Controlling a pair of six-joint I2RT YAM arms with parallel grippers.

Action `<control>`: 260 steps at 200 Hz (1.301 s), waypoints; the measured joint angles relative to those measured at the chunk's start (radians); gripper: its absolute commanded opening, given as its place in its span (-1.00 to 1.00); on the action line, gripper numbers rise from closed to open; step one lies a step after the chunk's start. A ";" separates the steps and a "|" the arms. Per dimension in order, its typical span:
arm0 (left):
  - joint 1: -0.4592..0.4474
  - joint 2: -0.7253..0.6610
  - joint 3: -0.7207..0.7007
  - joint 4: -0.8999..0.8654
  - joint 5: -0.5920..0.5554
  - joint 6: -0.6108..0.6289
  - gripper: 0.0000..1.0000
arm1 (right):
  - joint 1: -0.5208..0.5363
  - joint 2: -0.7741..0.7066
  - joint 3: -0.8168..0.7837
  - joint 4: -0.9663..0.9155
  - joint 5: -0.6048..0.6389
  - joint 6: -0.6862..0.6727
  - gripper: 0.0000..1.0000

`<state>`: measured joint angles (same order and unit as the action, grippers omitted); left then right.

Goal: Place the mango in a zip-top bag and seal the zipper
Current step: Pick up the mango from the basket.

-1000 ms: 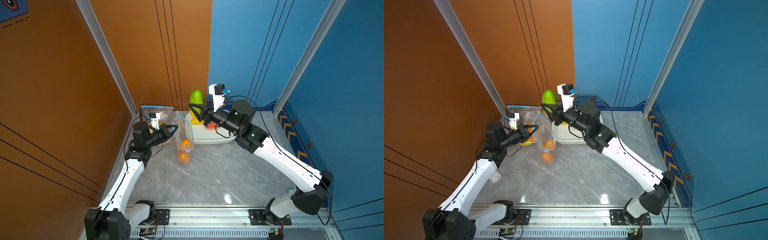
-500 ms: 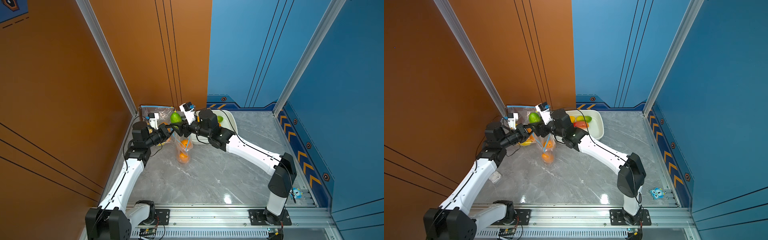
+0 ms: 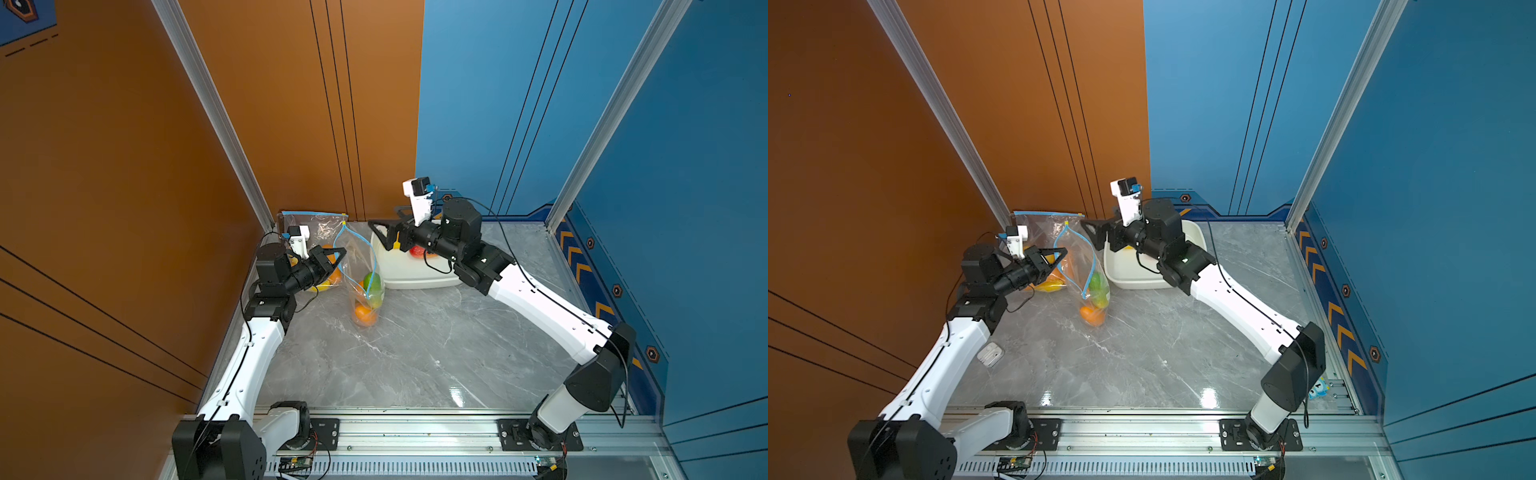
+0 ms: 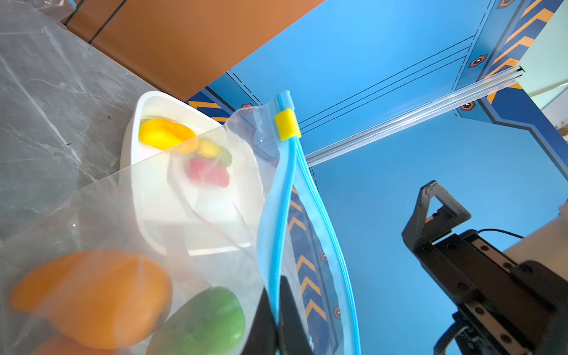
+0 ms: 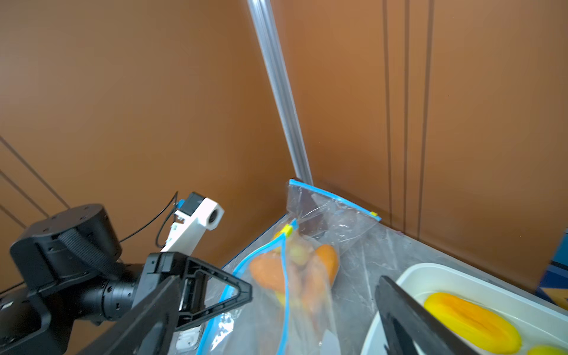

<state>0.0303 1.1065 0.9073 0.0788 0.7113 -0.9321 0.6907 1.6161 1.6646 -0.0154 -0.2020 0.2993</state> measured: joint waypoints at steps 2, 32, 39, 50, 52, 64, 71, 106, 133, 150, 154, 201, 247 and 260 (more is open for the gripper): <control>0.003 -0.001 0.000 0.000 0.000 0.000 -1.00 | -0.011 -0.006 0.000 -0.004 0.009 0.003 1.00; 0.022 -0.019 0.002 0.000 0.007 -0.003 -1.00 | -0.172 0.085 0.144 -0.226 0.130 -0.027 1.00; 0.021 -0.019 0.006 0.000 0.008 -0.003 -1.00 | -0.194 0.151 0.211 -0.288 0.151 -0.044 1.00; 0.014 -0.021 0.013 -0.001 0.008 -0.003 -1.00 | -0.215 0.264 0.309 -0.376 0.180 -0.074 1.00; 0.012 -0.022 0.015 -0.002 0.007 -0.003 -1.00 | -0.217 0.290 0.326 -0.395 0.181 -0.081 1.00; -0.003 -0.027 0.027 -0.002 0.007 -0.001 -1.00 | -0.225 0.417 0.411 -0.489 0.193 -0.112 1.00; -0.014 -0.032 0.035 -0.002 0.007 -0.001 -1.00 | -0.226 0.499 0.461 -0.544 0.200 -0.129 1.00; -0.030 -0.039 0.061 0.004 0.007 -0.003 -1.00 | -0.226 0.788 0.598 -0.738 0.233 -0.188 1.00; -0.030 -0.037 0.060 0.000 0.006 -0.003 -1.00 | -0.229 0.864 0.650 -0.814 0.279 -0.210 1.00; -0.030 -0.037 0.060 0.000 0.006 -0.003 -1.00 | -0.234 0.880 0.700 -0.826 0.293 -0.219 1.00; -0.030 -0.037 0.060 0.000 0.006 -0.003 -1.00 | -0.235 0.881 0.710 -0.827 0.295 -0.222 1.00; -0.030 -0.037 0.060 0.000 0.006 -0.003 -1.00 | -0.275 0.931 0.833 -0.825 0.246 -0.225 1.00; -0.030 -0.035 0.056 0.000 0.006 -0.003 -1.00 | -0.338 1.040 0.853 -0.818 0.053 -0.213 1.00; -0.030 -0.032 0.055 0.000 0.006 -0.003 -1.00 | -0.341 1.060 0.853 -0.816 0.030 -0.218 0.97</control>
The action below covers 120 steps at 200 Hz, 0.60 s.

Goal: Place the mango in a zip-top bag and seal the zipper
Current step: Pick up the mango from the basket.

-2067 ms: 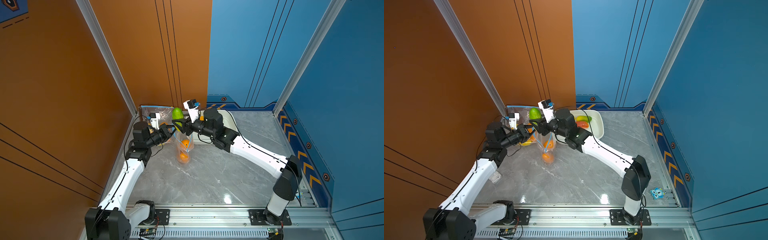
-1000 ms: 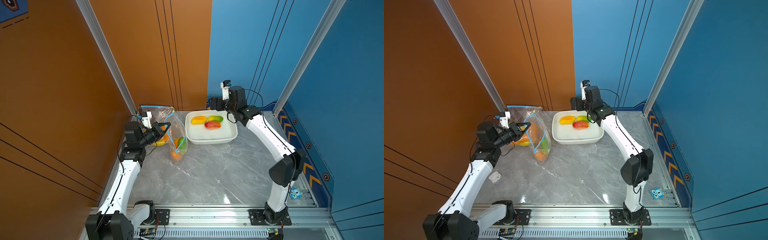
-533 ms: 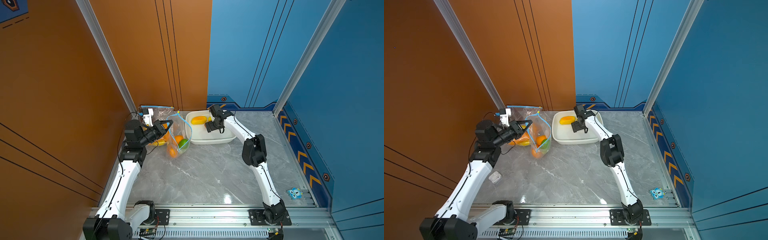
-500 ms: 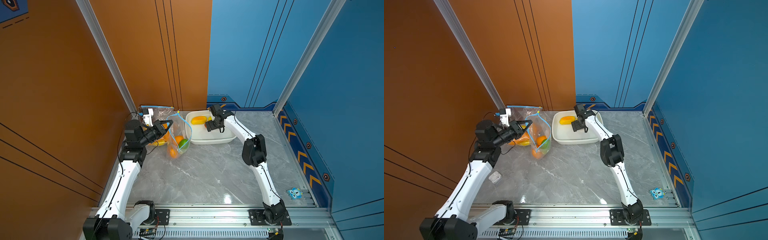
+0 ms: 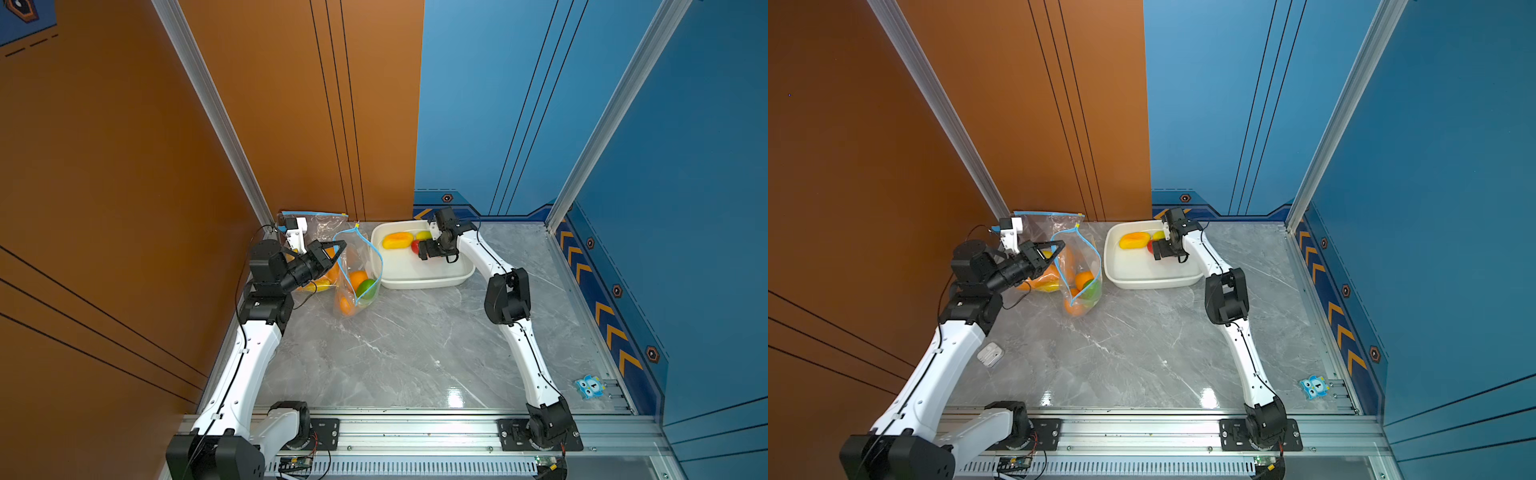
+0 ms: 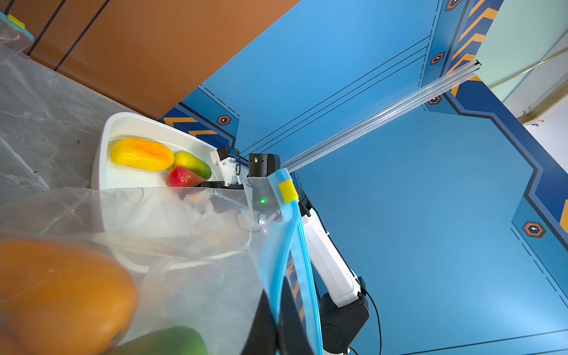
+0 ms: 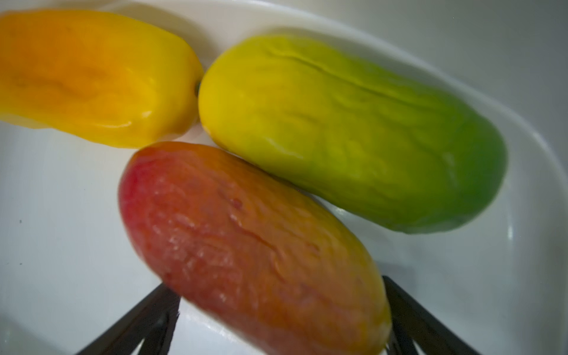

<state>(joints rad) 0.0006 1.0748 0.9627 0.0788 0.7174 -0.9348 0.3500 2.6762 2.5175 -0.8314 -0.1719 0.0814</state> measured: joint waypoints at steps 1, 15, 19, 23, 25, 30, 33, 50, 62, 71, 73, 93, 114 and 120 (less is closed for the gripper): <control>0.000 0.000 0.000 0.000 0.000 0.000 -1.00 | 0.000 0.001 0.000 0.003 0.001 -0.002 0.96; 0.000 0.001 -0.004 0.000 -0.002 0.000 -1.00 | 0.006 0.001 0.009 0.013 -0.023 0.001 0.89; 0.000 0.001 -0.005 0.000 -0.002 0.000 -1.00 | 0.009 0.001 0.011 0.013 -0.035 0.000 0.88; 0.000 0.001 -0.007 0.000 -0.003 0.000 -1.00 | 0.011 0.001 0.011 0.015 -0.039 0.000 0.86; 0.000 0.001 -0.007 0.000 -0.003 0.000 -1.00 | 0.013 0.001 0.011 0.016 -0.042 0.000 0.85; 0.000 0.002 -0.008 0.000 -0.003 0.000 -1.00 | 0.018 0.001 0.011 0.017 -0.043 0.000 0.83; 0.000 0.003 -0.008 0.000 -0.003 0.000 -1.00 | 0.023 0.001 0.009 0.017 -0.043 -0.003 0.83; 0.000 0.005 -0.009 0.000 -0.003 0.000 -1.00 | 0.049 -0.002 -0.010 0.022 -0.030 -0.012 0.87; 0.000 0.007 -0.009 0.000 -0.003 0.000 -1.00 | 0.073 -0.004 -0.014 0.029 -0.006 -0.018 0.99; 0.000 0.008 -0.009 0.000 -0.003 0.000 -1.00 | 0.088 -0.004 -0.014 0.030 0.005 -0.021 1.00; 0.000 0.008 -0.009 0.000 -0.003 0.000 -1.00 | 0.092 -0.004 -0.014 0.030 0.008 -0.018 1.00; 0.000 0.010 -0.009 0.000 -0.003 0.000 -1.00 | 0.118 -0.004 -0.011 0.029 0.024 -0.020 1.00; 0.000 0.012 -0.009 0.000 -0.003 0.000 -1.00 | 0.123 0.002 0.019 0.031 0.034 -0.023 1.00; 0.000 0.012 -0.009 0.000 -0.003 0.000 -1.00 | 0.121 0.006 0.035 0.032 0.036 -0.026 1.00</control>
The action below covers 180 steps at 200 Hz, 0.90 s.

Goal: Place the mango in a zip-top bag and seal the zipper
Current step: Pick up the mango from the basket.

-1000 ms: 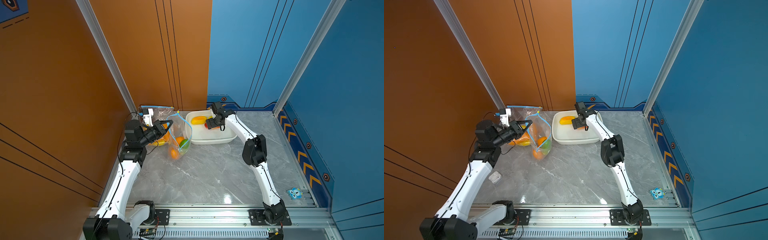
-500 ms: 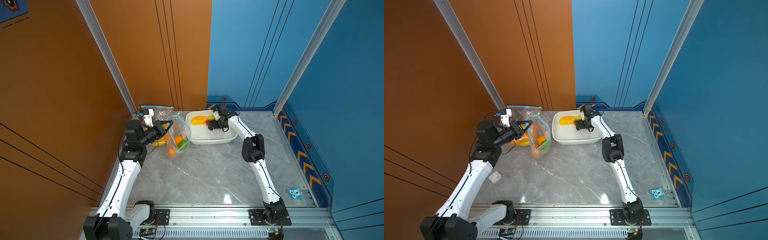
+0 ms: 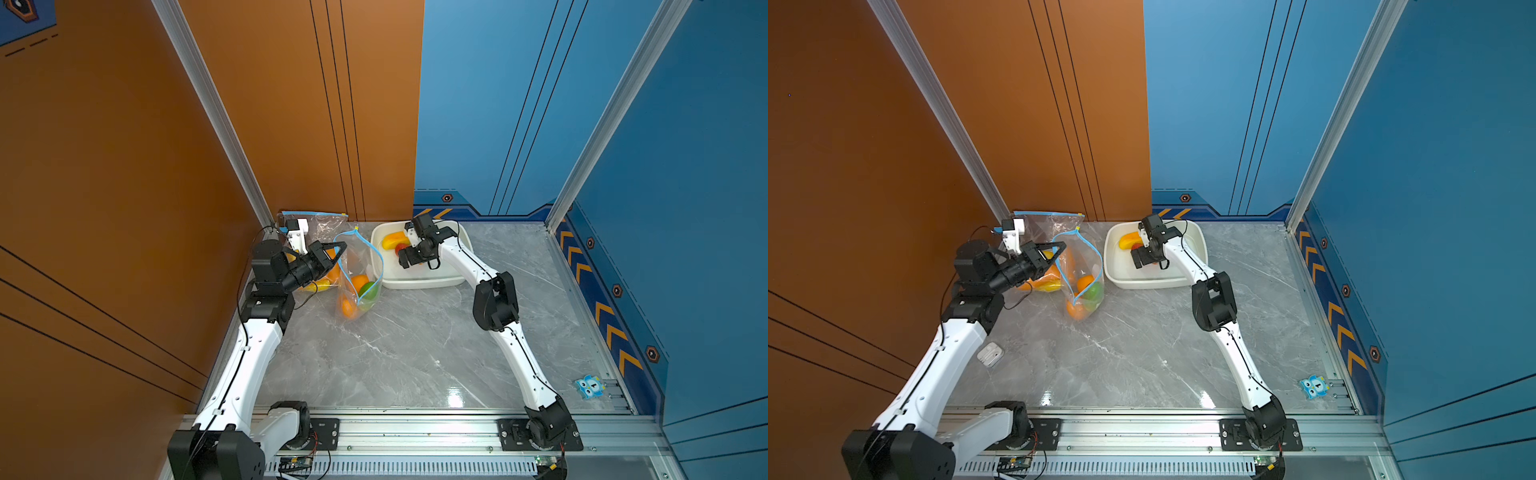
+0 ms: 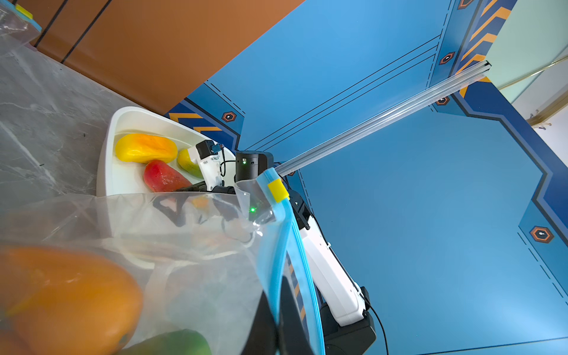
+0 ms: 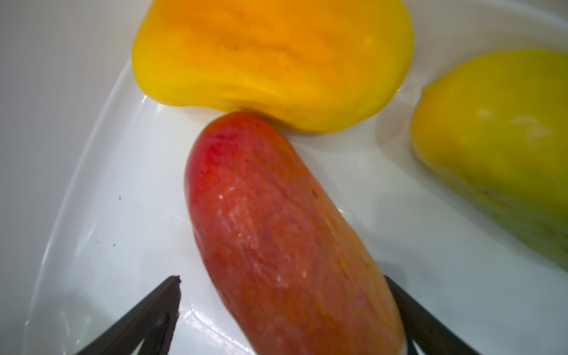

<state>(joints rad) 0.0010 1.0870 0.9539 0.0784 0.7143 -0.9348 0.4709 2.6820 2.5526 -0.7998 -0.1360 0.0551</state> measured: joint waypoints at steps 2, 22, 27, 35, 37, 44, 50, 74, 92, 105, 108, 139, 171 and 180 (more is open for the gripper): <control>0.000 0.000 0.000 0.000 0.000 0.000 -1.00 | -0.001 0.002 0.006 0.000 0.002 0.000 1.00; 0.001 0.000 0.000 0.000 0.000 0.000 -1.00 | -0.009 0.021 0.051 0.021 0.009 0.000 1.00; 0.001 0.001 0.000 0.000 0.000 0.000 -1.00 | -0.011 0.026 0.055 0.027 0.010 0.000 0.99; 0.001 0.002 0.000 0.000 0.000 0.000 -1.00 | -0.013 0.033 0.059 0.037 0.009 0.000 0.98; 0.001 0.002 0.000 0.000 0.000 0.000 -1.00 | -0.013 0.035 0.059 0.040 0.009 0.000 0.97; 0.001 0.003 0.000 0.001 0.000 0.000 -1.00 | -0.015 0.042 0.059 0.048 0.007 0.000 0.87; 0.001 0.005 0.000 0.001 0.000 0.000 -1.00 | -0.016 0.048 0.059 0.053 0.005 -0.002 0.78; 0.006 0.009 0.000 0.000 0.000 0.000 -1.00 | -0.014 0.069 0.059 0.069 -0.010 -0.013 0.50; 0.014 0.010 0.000 0.001 0.000 0.000 -1.00 | -0.011 0.071 0.059 0.074 -0.018 -0.014 0.35; 0.019 0.010 0.000 0.000 0.000 0.000 -1.00 | -0.005 0.071 0.057 0.079 -0.016 -0.013 0.19; 0.019 0.010 0.000 0.001 0.000 0.000 -1.00 | -0.004 0.071 0.055 0.080 -0.014 -0.012 0.17; 0.019 0.011 0.000 0.001 0.000 0.000 -1.00 | 0.012 0.000 -0.039 0.089 0.011 -0.001 0.02; 0.019 0.011 0.000 0.001 0.000 -0.005 -1.00 | 0.032 -0.249 -0.268 0.132 0.026 0.031 0.00; 0.019 0.011 -0.002 0.002 0.000 -0.005 -1.00 | 0.041 -0.351 -0.339 0.156 0.026 0.038 -0.02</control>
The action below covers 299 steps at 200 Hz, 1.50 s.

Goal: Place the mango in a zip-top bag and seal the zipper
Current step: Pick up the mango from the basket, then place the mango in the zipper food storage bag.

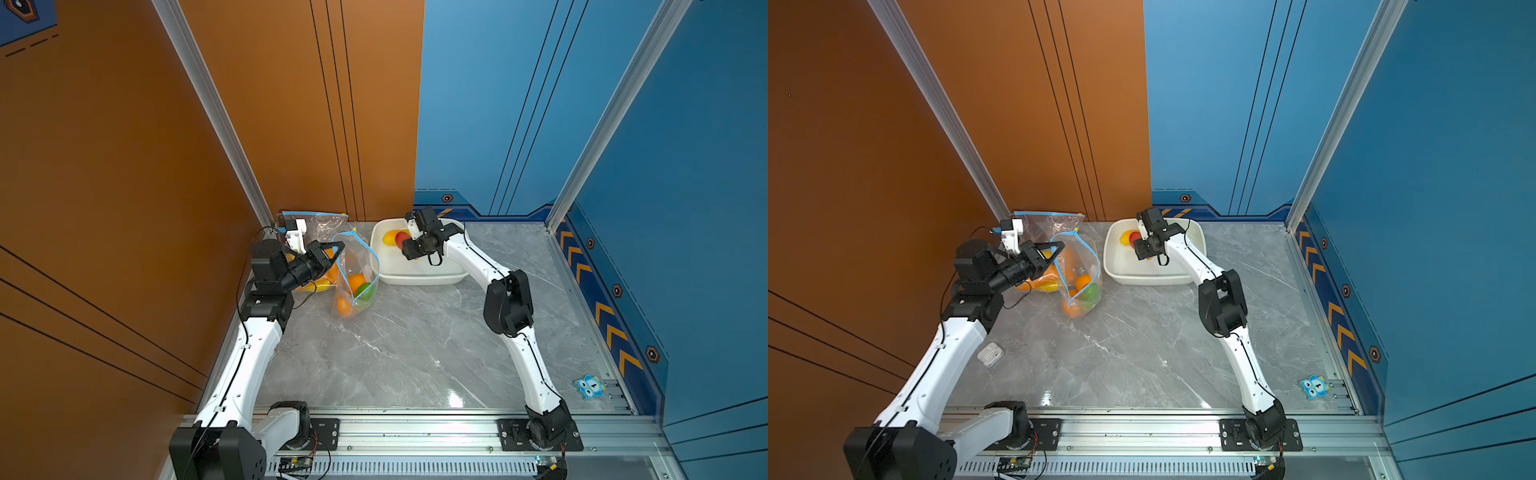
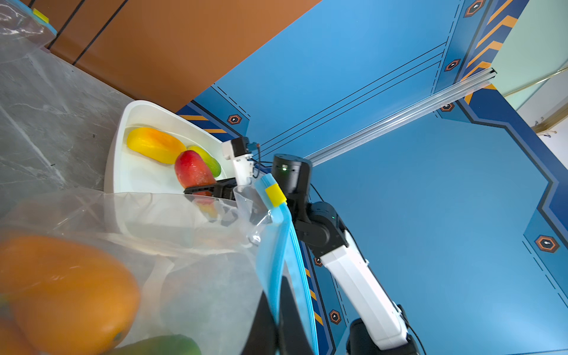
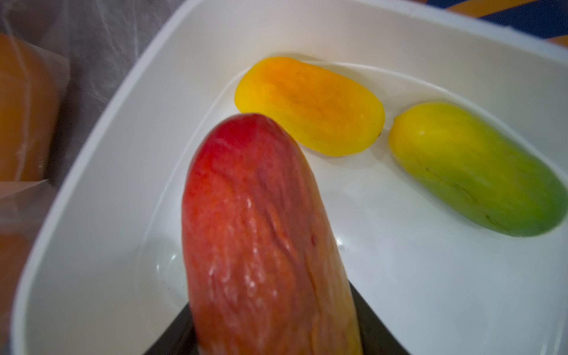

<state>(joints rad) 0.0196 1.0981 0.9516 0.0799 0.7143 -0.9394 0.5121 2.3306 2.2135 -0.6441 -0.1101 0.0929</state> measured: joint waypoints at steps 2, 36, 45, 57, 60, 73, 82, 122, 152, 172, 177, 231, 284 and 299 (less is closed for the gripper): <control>0.000 0.000 -0.001 0.000 0.000 0.000 -1.00 | 0.002 -0.025 -0.019 0.008 0.002 0.002 -0.02; 0.000 0.000 -0.014 0.002 -0.001 -0.003 -1.00 | 0.072 -0.443 -0.277 0.174 0.005 0.020 -0.02; 0.000 0.000 -0.015 0.001 -0.001 -0.003 -1.00 | 0.108 -0.549 -0.354 0.238 0.004 0.029 -0.01; 0.000 0.000 -0.015 0.003 -0.002 -0.003 -1.00 | 0.164 -0.656 -0.439 0.319 -0.002 0.043 0.00; 0.000 0.000 -0.015 0.003 -0.002 -0.003 -1.00 | 0.178 -0.676 -0.455 0.340 -0.005 0.047 0.00; 0.000 0.002 -0.015 0.006 -0.003 -0.003 -1.00 | 0.244 -0.726 -0.511 0.430 -0.026 0.068 0.01; 0.000 0.004 -0.015 0.007 -0.004 -0.003 -1.00 | 0.280 -0.731 -0.530 0.480 -0.038 0.076 0.01; 0.001 0.043 -0.015 0.033 -0.005 -0.029 -1.00 | 0.393 -0.631 -0.587 0.635 -0.045 0.124 0.05; 0.001 0.059 -0.015 0.039 -0.005 -0.048 -1.00 | 0.395 -0.535 -0.587 0.709 -0.042 0.179 0.23; 0.001 0.059 -0.015 0.045 -0.008 -0.052 -1.00 | 0.395 -0.501 -0.587 0.750 -0.039 0.203 0.39; 0.001 0.059 -0.016 0.045 -0.008 -0.053 -1.00 | 0.396 -0.498 -0.587 0.754 -0.036 0.204 0.51; 0.010 0.059 -0.016 0.051 -0.007 -0.053 -1.00 | 0.400 -0.496 -0.587 0.795 -0.012 0.219 0.92; 0.031 0.059 -0.016 0.052 -0.007 -0.056 -1.00 | 0.380 -0.552 -0.614 0.784 0.005 0.222 0.97; 0.043 0.058 -0.016 0.052 -0.007 -0.060 -1.00 | 0.337 -0.609 -0.631 0.757 0.019 0.233 1.00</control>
<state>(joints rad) 0.0631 1.1561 0.9360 0.1322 0.7071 -0.9989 0.8490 1.7214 1.5822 0.1127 -0.0914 0.3256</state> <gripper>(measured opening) 0.046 0.992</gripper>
